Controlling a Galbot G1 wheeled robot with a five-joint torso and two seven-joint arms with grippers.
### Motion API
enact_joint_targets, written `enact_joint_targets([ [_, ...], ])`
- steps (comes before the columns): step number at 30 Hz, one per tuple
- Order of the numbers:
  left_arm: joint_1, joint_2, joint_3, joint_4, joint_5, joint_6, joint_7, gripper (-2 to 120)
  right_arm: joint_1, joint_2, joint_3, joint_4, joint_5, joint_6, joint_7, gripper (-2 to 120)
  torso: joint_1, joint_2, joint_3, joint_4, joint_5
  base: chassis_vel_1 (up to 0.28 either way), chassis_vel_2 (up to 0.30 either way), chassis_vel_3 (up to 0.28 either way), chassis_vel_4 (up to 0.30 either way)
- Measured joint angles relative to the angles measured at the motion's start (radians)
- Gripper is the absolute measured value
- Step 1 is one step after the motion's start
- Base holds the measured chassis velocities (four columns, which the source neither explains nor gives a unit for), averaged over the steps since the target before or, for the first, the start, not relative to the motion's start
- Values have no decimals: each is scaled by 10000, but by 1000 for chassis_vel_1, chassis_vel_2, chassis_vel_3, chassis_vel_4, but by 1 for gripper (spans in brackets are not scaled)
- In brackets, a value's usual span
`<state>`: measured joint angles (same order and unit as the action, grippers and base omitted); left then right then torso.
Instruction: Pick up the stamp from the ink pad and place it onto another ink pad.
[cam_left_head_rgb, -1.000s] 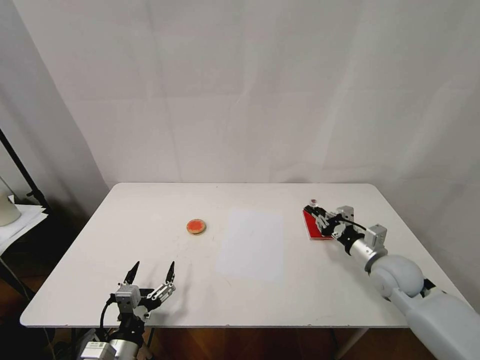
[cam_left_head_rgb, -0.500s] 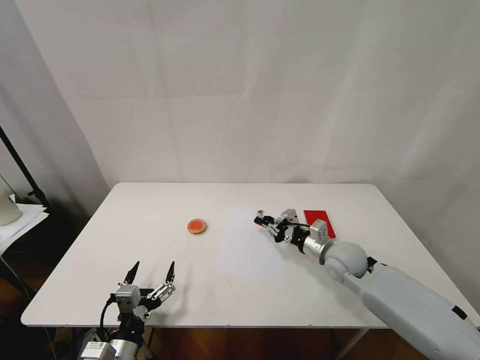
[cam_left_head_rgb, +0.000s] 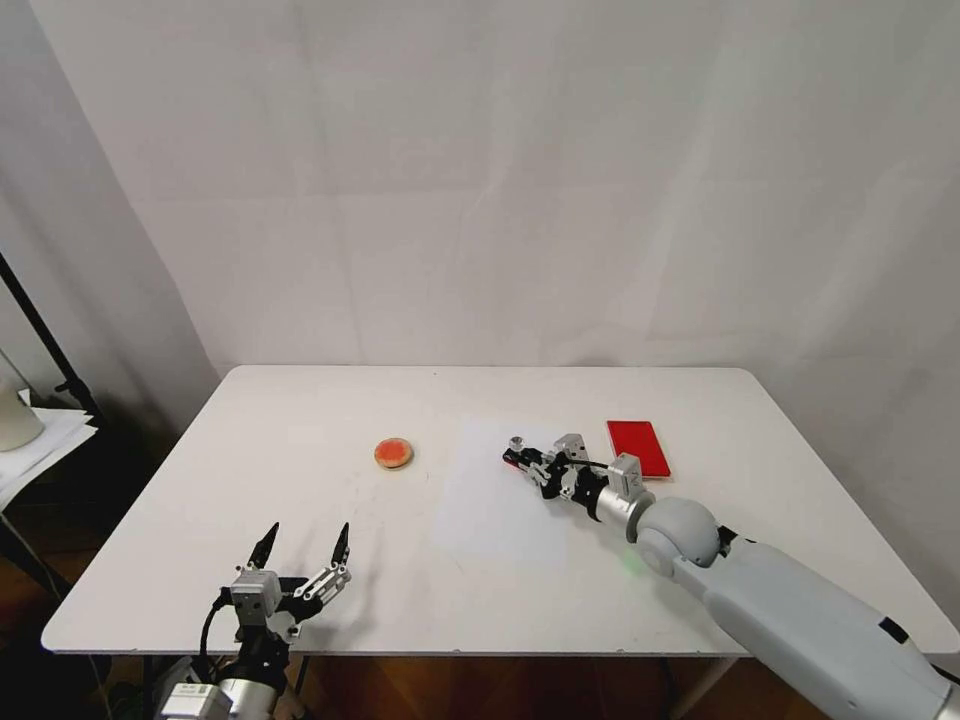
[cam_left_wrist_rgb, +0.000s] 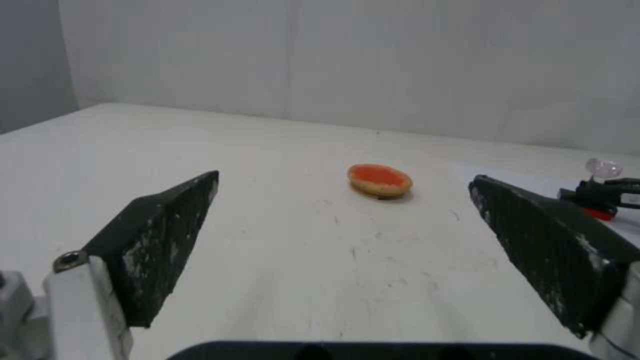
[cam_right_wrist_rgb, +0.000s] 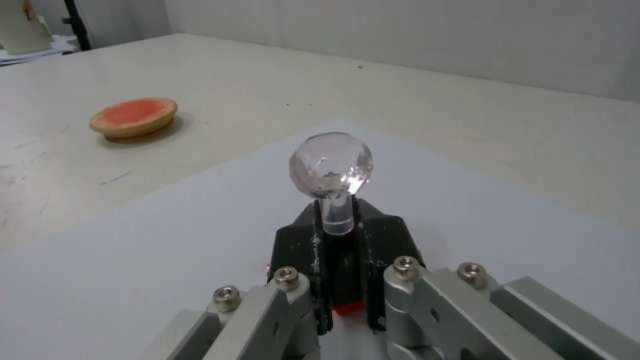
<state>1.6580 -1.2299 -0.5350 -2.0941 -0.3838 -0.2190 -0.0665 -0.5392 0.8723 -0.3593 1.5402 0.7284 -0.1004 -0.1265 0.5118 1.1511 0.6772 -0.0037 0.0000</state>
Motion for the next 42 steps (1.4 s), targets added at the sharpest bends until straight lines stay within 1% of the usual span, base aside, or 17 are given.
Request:
enact_joint_targets([
  [7,0,0,0,0,0,0,0,100,390,-54,-21,186,228,-3,-14,8,2,-1,3,-2,3,0,0,0,0],
  [9,-1,0,0,0,0,0,0,100,873,-58,-213,355,444,-3,-27,8,1,-1,3,-2,-1,0,0,0,0],
  [11,-2,0,1,0,0,0,0,100,1484,5,-629,431,543,-6,-37,8,1,-1,2,0,-3,0,0,0,0],
  [12,-2,0,1,0,0,0,0,100,1484,5,-629,431,543,-6,-37,8,1,-1,2,0,-3,0,0,0,0],
  [15,-2,0,1,0,0,0,0,100,2381,404,-1545,370,613,-32,-77,8,1,-1,2,1,-3,0,0,0,0],
  [16,-1,1,0,0,0,0,0,100,2663,670,-1918,242,611,-53,-100,8,1,-1,3,1,-3,0,0,0,0],
  [17,-1,1,0,0,0,0,0,100,2663,670,-1918,242,611,-53,-100,8,1,-1,3,1,-3,0,0,0,0],
  [20,0,0,0,0,0,0,0,100,3216,1479,-2738,-221,561,-91,-125,8,1,-1,3,2,-3,0,0,0,0],
  [21,0,0,0,0,0,0,0,100,3216,1479,-2738,-221,561,-91,-125,8,1,-1,3,2,-3,0,0,0,0],
  [24,0,0,0,0,0,0,0,100,3503,2174,-3176,-687,458,-109,-126,8,1,-1,3,2,-4,0,0,0,0],
  [31,0,0,0,0,0,0,0,100,3688,3082,-3364,-1576,402,-110,-125,8,1,-1,2,0,-4,0,0,0,0],
  [36,-1,0,0,0,0,0,0,100,3693,3358,-3364,-1941,403,-70,-140,8,2,-1,2,0,-4,0,0,0,0],
  [42,0,0,0,0,0,0,0,100,3678,3504,-3338,-2256,402,16,-232,8,2,-1,2,-1,-1,0,0,0,0],
])
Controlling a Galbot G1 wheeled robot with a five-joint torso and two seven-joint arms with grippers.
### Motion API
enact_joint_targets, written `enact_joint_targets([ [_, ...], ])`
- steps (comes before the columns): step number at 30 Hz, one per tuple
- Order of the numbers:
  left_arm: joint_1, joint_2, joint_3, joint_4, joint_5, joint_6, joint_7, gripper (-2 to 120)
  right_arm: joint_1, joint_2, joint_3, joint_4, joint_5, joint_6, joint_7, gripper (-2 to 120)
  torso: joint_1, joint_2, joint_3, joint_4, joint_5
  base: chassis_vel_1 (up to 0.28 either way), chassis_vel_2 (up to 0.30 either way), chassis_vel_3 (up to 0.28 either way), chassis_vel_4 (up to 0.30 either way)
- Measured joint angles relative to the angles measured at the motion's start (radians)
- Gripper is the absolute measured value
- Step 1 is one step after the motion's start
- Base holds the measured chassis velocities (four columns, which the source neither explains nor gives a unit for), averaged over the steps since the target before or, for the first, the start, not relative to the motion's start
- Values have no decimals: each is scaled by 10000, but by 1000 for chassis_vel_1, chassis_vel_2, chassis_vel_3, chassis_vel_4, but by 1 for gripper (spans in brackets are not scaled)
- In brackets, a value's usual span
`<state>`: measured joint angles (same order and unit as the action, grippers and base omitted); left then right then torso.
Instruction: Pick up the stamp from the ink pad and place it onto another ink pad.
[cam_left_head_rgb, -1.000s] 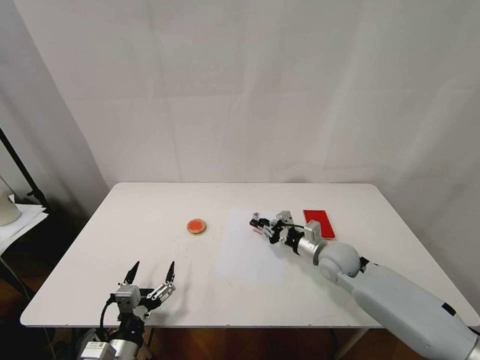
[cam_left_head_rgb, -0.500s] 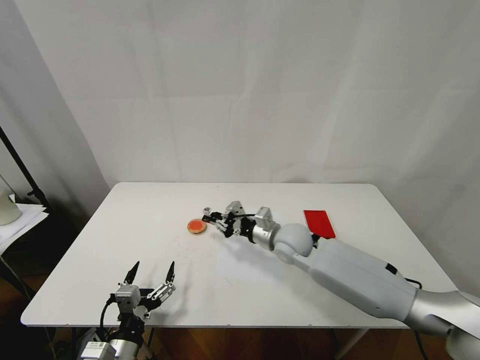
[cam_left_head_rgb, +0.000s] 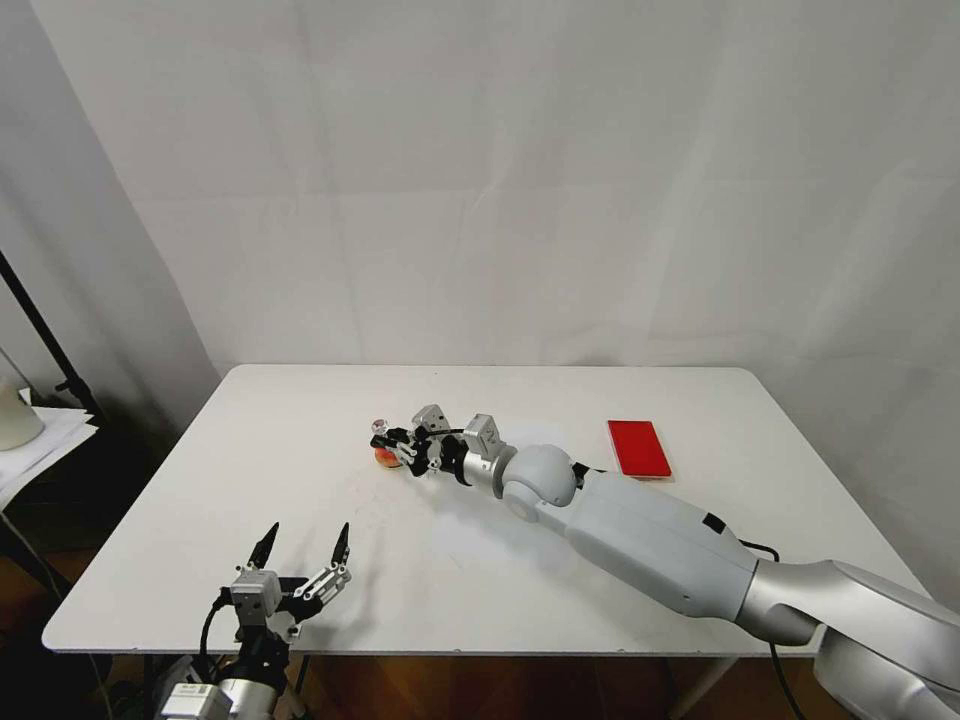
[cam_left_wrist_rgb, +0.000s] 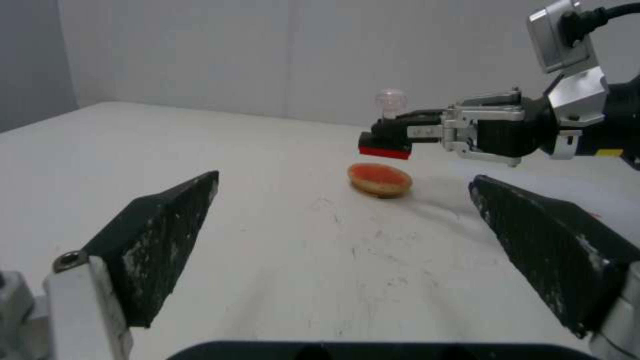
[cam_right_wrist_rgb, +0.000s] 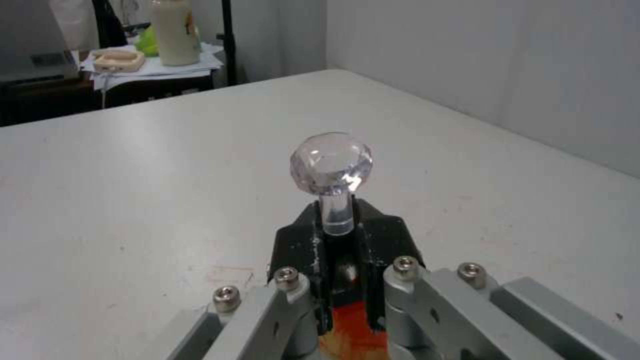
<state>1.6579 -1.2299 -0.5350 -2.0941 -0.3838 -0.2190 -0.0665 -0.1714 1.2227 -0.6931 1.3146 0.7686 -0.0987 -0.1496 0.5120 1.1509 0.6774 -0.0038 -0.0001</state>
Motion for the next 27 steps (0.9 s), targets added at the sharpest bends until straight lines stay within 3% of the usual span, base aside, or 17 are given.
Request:
enact_joint_targets([
  [25,0,0,0,0,0,0,0,100,-328,264,174,-694,-80,259,-161,8,-1,0,0,1,1,0,0,0,0],
  [27,0,0,0,0,0,0,0,100,-338,249,180,-676,-80,260,-161,13,0,0,0,1,1,0,0,0,0],
])
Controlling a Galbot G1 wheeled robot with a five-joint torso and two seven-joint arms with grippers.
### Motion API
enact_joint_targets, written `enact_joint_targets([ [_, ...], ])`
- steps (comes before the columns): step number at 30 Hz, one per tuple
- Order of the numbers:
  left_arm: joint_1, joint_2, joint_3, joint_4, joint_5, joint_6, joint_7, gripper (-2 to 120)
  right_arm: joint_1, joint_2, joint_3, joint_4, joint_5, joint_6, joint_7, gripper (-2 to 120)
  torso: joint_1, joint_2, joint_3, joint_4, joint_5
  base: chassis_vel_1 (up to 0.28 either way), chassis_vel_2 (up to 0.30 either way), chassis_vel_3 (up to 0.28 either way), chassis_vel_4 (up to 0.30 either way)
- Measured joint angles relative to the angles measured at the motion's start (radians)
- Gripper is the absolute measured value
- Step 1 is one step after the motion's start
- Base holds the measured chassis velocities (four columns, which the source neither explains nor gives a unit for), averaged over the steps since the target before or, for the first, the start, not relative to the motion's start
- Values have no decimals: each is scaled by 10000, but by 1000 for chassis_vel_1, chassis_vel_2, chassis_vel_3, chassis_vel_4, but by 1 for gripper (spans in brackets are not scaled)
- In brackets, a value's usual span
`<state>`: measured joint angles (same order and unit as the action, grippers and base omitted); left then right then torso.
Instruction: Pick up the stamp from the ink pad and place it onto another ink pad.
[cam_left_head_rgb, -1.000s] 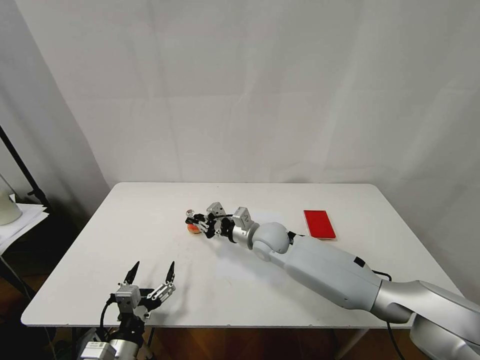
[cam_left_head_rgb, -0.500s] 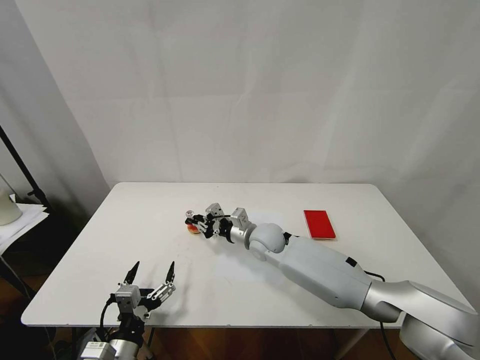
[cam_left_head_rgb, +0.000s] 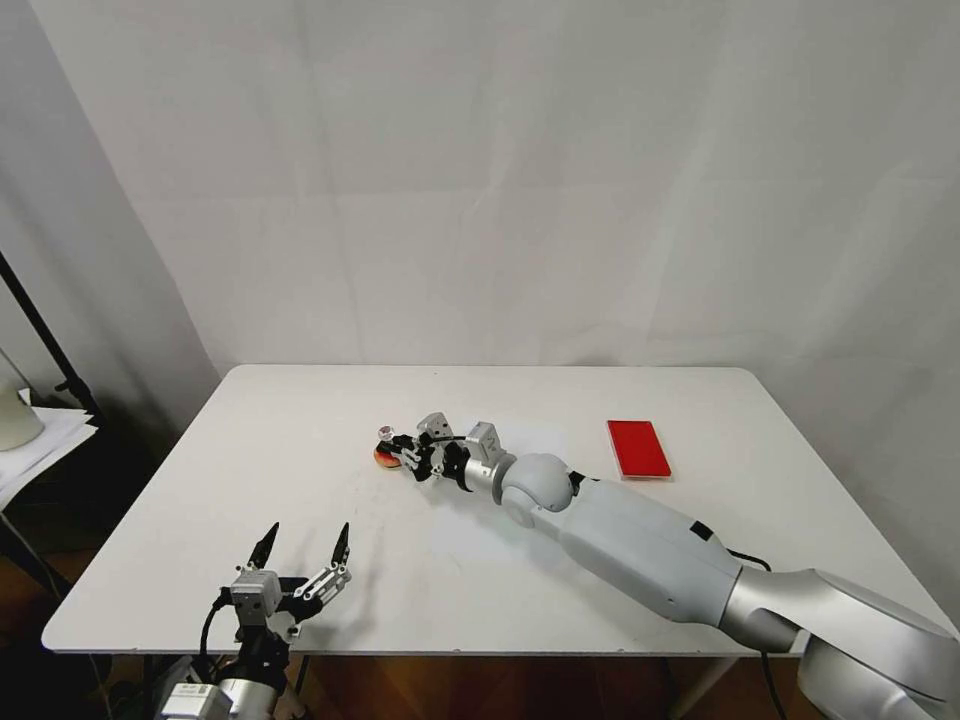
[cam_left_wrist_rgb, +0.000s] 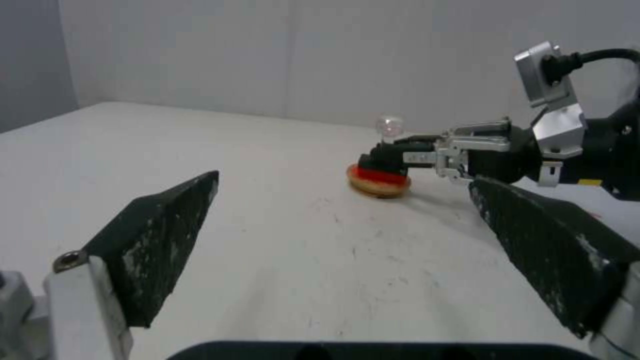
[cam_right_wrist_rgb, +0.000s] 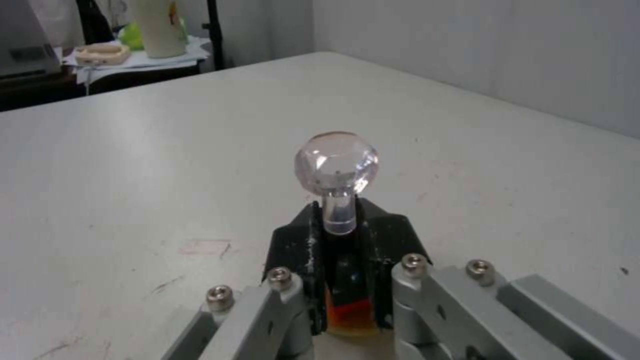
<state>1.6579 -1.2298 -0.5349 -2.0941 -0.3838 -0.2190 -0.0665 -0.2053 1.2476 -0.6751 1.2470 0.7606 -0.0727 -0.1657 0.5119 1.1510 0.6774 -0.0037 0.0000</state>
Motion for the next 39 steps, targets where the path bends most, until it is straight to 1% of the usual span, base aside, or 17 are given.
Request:
enact_joint_targets([
  [2,0,-1,0,0,0,0,0,100,-7,-14,0,20,0,0,0,18,0,0,0,0,0,0,0,0,0],
  [6,0,0,0,0,0,0,0,100,-13,-22,0,90,0,-5,7,36,0,0,0,0,0,0,0,0,0],
  [7,0,0,0,0,0,0,0,100,-13,-22,0,90,0,-5,7,36,0,0,0,0,0,0,0,0,0],
  [11,0,-1,0,0,0,0,0,100,-11,-30,-3,142,-1,-19,15,54,0,0,0,0,0,0,0,0,0],
  [13,0,0,0,0,0,0,0,100,-10,-35,-12,155,-2,-23,17,58,0,0,0,0,0,0,0,0,0],
  [16,0,0,0,0,0,0,0,100,-10,-74,-36,204,-16,-40,21,72,0,0,0,0,0,0,0,0,0],
  [17,0,0,0,0,0,0,0,100,-10,-74,-36,204,-16,-40,21,72,0,0,0,0,0,0,0,0,0],
  [20,0,0,0,0,0,0,0,100,-17,-237,-37,321,-34,-51,31,86,0,0,0,2,0,0,0,0,0],
  [22,0,-1,0,1,0,0,0,100,-27,-397,-38,459,-62,-66,41,89,0,0,0,3,1,0,0,0,0],
  [26,1,0,0,0,0,0,0,100,-36,-1569,-33,1408,-973,-35,14,104,0,0,0,0,2,0,0,0,0],
  [27,1,-1,0,0,0,0,0,100,-70,-1897,5,1686,-1229,-5,-10,106,0,0,0,0,1,0,0,0,0],
  [28,1,-1,0,0,0,0,0,100,-70,-1897,5,1686,-1229,-5,-10,106,0,0,0,0,1,0,0,0,0],
  [32,-1,0,0,0,0,0,0,100,-687,-3436,645,3440,-1695,-13,85,112,0,0,0,-3,2,0,0,0,0],
  [33,-1,0,0,0,0,0,0,100,-687,-3436,645,3440,-1695,-13,85,112,0,0,0,-3,2,0,0,0,0],
  [37,2,0,0,0,0,0,-1,100,-2079,-4792,2227,4958,-1958,-228,1024,114,-1,1,-2,-1,0,0,0,0,0],
  [38,0,0,0,0,0,0,0,100,-2493,-5028,2672,5189,-2051,-186,1203,114,-2,0,-2,0,2,0,0,0,0],
  [39,0,0,0,0,0,0,0,100,-2493,-5028,2672,5189,-2051,-186,1203,114,-2,0,-2,0,2,0,0,0,0],
])
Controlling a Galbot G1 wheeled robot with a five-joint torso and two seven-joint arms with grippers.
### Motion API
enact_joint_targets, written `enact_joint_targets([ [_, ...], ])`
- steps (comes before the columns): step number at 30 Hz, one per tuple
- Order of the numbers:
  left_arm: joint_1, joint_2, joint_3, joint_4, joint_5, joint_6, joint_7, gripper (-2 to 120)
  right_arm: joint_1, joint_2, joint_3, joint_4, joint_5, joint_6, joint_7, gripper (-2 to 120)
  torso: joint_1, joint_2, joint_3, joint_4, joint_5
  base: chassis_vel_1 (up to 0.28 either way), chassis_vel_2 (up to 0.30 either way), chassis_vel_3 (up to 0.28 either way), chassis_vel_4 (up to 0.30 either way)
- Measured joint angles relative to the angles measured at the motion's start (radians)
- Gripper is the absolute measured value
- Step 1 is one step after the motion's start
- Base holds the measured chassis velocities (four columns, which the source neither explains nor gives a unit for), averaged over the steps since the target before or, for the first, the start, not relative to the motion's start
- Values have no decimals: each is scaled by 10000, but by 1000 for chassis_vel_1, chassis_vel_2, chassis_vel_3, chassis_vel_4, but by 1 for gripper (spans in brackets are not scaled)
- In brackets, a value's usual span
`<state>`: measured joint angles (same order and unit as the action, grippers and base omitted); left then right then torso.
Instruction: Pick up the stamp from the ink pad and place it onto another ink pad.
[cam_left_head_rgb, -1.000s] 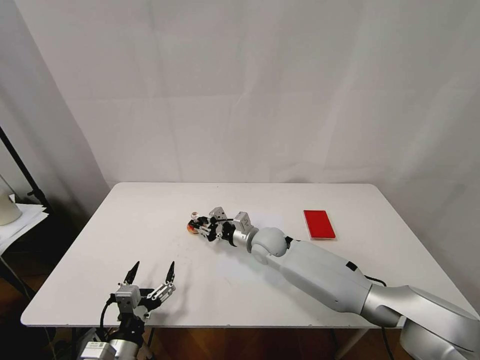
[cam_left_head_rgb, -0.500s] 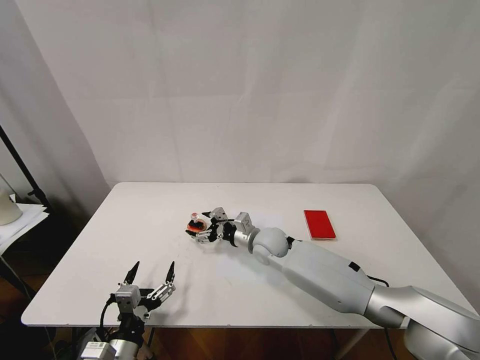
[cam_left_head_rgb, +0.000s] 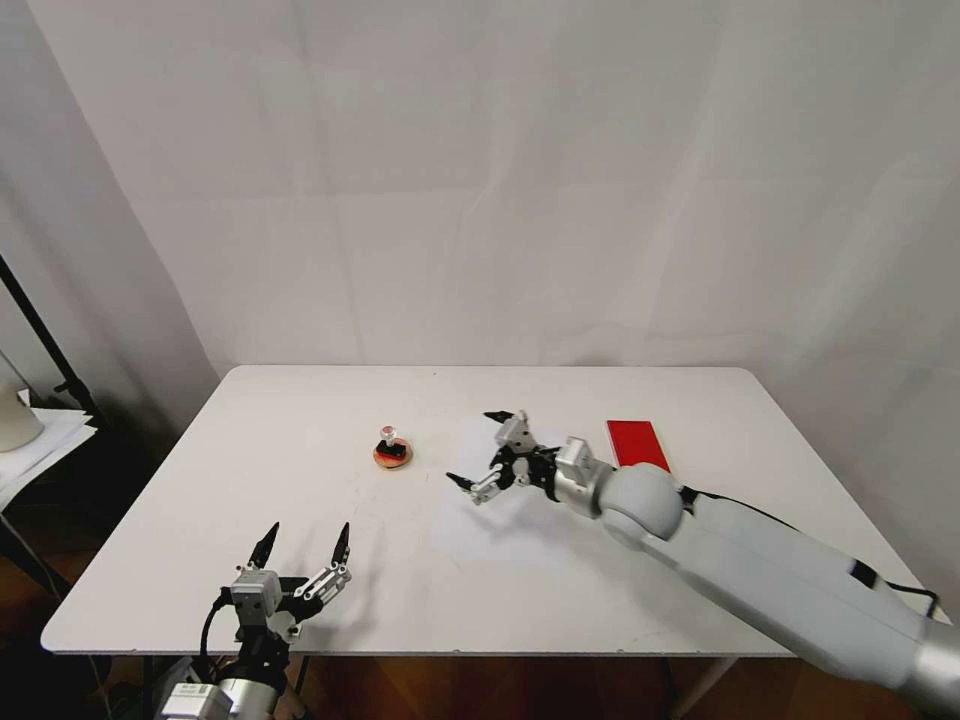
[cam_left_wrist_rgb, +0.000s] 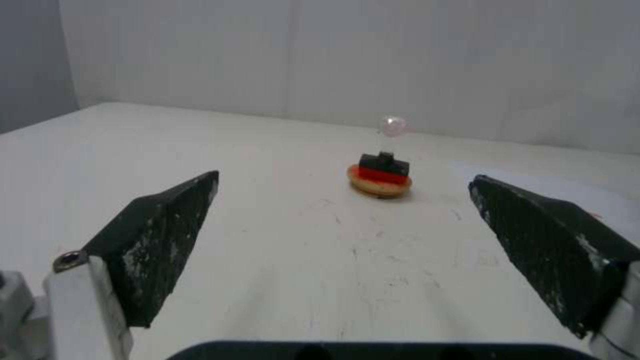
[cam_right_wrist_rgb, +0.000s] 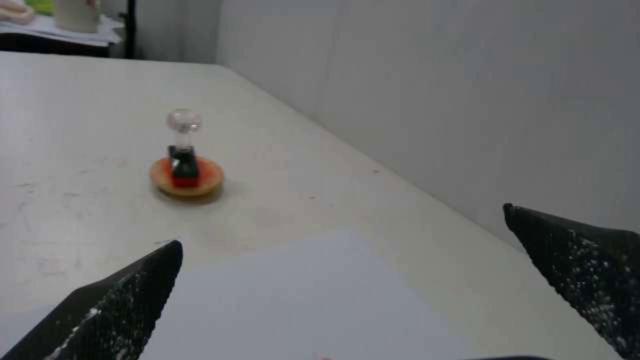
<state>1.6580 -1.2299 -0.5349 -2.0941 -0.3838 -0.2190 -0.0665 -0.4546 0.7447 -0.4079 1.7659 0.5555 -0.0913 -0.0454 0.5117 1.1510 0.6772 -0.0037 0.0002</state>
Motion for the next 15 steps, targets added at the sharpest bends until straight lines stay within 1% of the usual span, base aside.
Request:
enact_joint_targets([
  [2,-2,0,1,0,0,0,0,100,-1391,-549,1457,644,-357,187,500,114,0,0,0,-2,1,0,0,0,0],
  [4,0,0,1,0,0,0,0,100,-2471,-782,2493,1057,-274,518,872,111,0,0,0,-3,3,0,0,0,0],
  [5,0,0,1,0,0,0,0,100,-2471,-782,2493,1057,-274,518,872,111,0,0,0,-3,3,0,0,0,0],
  [6,0,0,0,0,0,1,0,100,-3256,-879,3198,1333,-188,870,1298,110,1,0,0,-1,3,0,0,0,0],
  [8,0,0,0,0,0,0,0,100,-4635,-901,4334,1875,-133,1164,2370,106,0,0,0,0,3,0,0,0,0],
  [9,0,0,0,0,0,0,-1,100,-5222,-837,4872,2145,-111,1199,2806,103,1,0,0,1,4,0,0,0,0],
  [10,0,0,0,0,0,0,-1,100,-5222,-837,4872,2145,-111,1199,2806,103,1,0,0,1,4,0,0,0,0],
  [12,0,0,0,0,0,0,0,100,-6801,-502,6142,2806,-178,1265,3319,100,0,1,0,1,0,0,0,0,0],
  [15,-1,0,0,0,0,0,0,100,-9053,339,7650,3415,-635,1524,3395,100,0,1,0,-2,1,0,0,0,0],
])
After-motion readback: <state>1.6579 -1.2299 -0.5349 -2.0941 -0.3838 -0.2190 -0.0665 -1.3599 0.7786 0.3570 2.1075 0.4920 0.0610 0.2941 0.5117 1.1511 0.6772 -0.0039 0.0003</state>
